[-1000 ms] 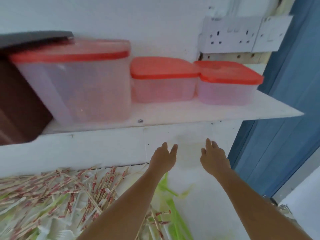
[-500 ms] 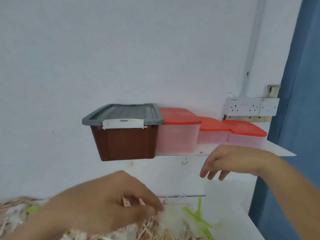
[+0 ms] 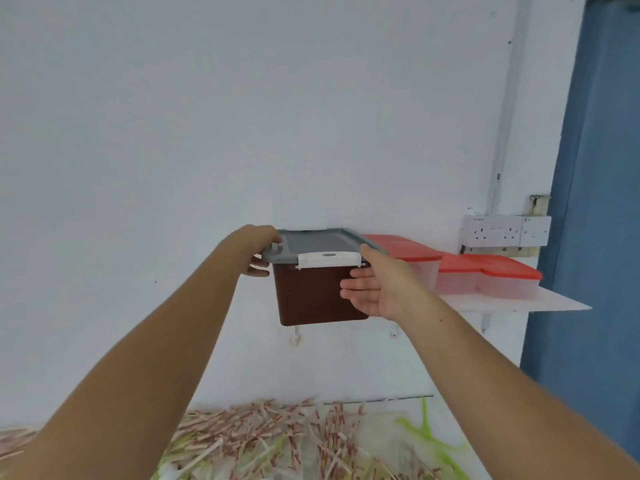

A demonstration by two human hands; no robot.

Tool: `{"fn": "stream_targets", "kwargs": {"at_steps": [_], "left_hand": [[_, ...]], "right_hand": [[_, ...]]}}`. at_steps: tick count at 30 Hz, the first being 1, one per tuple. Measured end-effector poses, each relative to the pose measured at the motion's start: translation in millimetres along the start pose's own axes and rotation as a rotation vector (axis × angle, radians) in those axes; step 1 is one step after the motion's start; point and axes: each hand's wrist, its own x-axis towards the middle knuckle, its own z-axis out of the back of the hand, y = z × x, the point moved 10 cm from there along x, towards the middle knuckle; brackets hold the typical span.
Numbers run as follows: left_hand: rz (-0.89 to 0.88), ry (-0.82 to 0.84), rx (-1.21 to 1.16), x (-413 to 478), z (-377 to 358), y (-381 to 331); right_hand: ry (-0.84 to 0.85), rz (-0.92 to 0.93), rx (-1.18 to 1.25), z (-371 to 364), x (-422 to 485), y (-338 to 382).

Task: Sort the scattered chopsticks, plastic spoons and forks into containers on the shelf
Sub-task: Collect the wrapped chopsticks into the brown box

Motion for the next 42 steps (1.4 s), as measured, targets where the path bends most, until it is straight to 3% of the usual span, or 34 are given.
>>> {"fn": "stream_targets", "kwargs": {"at_steps": [9,15,19,23,27,30,33,35,38,42], "left_hand": [[-0.083,-0.046,-0.236,-14.5,28.8,7.8],[-0.244,-0.065,-0.315,-83.7,66.5,8.4],[-0.370,-0.047,-0.505,-149.5,85.1,36.8],[-0.345,-0.033,-0.770,-203.3,116.4,102.8],[-0.219,0.092,-0.675,-248.5,121.7,196.9],[0.083,0.187,-0.673,-293.0,105.5,293.2],[0.358,0.068,-0.543,-328.1,93.6,369.1],[0.508,0.020,-0.309,-343.0,93.9,407.0],[0.520,0.072,0.064,-348.1,103.8,441.2],[0.382,-0.046,0.398,-321.7,134.1,469.5]], "right_hand": [[-0.047,0.049,0.049,-17.4,-23.6,3.8],[-0.167,0.216,-0.068,-17.7,-75.0,29.2],[-0.223,0.327,-0.024,-12.3,-122.3,24.1],[-0.152,0.342,0.071,2.3,-156.7,-13.3],[-0.091,0.154,-0.074,20.2,-163.1,-96.9],[-0.034,-0.054,-0.238,24.4,-163.2,-181.8],[0.028,-0.172,-0.351,14.5,-164.8,-256.8],[0.064,-0.189,-0.453,-1.2,-163.9,-296.5],[0.105,-0.218,-0.541,-33.4,-157.2,-345.3],[-0.009,-0.266,-0.505,-69.6,-148.7,-387.2]]}}
